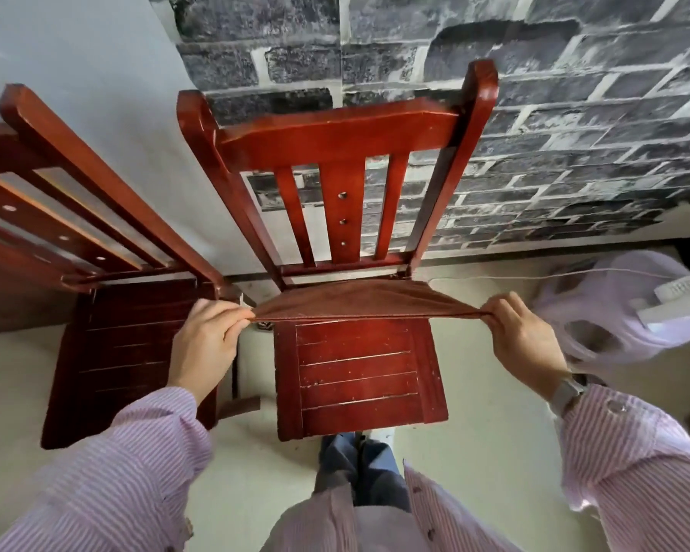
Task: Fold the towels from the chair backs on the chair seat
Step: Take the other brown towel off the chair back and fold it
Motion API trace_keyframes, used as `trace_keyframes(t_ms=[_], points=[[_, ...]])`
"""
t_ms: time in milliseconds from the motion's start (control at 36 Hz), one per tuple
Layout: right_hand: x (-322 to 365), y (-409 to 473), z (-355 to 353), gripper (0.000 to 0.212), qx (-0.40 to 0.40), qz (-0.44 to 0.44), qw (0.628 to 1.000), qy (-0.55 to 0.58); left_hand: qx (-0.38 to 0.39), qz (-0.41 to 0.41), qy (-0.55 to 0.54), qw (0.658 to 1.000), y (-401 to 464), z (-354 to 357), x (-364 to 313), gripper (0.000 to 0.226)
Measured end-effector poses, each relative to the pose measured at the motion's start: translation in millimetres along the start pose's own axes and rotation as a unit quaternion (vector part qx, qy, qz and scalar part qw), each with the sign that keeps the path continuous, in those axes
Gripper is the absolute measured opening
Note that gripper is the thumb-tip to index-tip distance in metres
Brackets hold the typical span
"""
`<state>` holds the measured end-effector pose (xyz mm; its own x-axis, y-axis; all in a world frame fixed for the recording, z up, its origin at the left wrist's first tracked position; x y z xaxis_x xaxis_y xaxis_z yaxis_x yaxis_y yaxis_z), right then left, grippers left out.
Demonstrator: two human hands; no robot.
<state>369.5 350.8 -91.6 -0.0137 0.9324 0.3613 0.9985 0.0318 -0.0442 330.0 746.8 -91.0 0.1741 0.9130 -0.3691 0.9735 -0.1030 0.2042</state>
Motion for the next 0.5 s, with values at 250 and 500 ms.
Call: trace_keyframes(t_ms=[250,500], points=[[-59.3,-90.4,141.8,0.011,0.251,0.112,0.961,-0.025,0.274,-0.102,-0.022,0.956,-118.6,120.1,29.1,0.020],[-96.7,-126.1,219.3,0.019,0.403,0.192,0.893,-0.058,0.434,-0.179,-0.098,0.878,-160.4,208.4,50.4,0.022]])
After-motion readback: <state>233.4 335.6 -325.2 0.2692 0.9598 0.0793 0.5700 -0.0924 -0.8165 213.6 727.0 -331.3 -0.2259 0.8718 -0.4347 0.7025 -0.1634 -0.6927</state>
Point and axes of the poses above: each hand's wrist, its own y-axis towards the middle knuckle, its own z-axis out of the palm, x = y × z, the point moved 4 cm from there along y, towards the middle knuckle, and after that the axes turned 11 degrees about z, right-handed, at the moved point
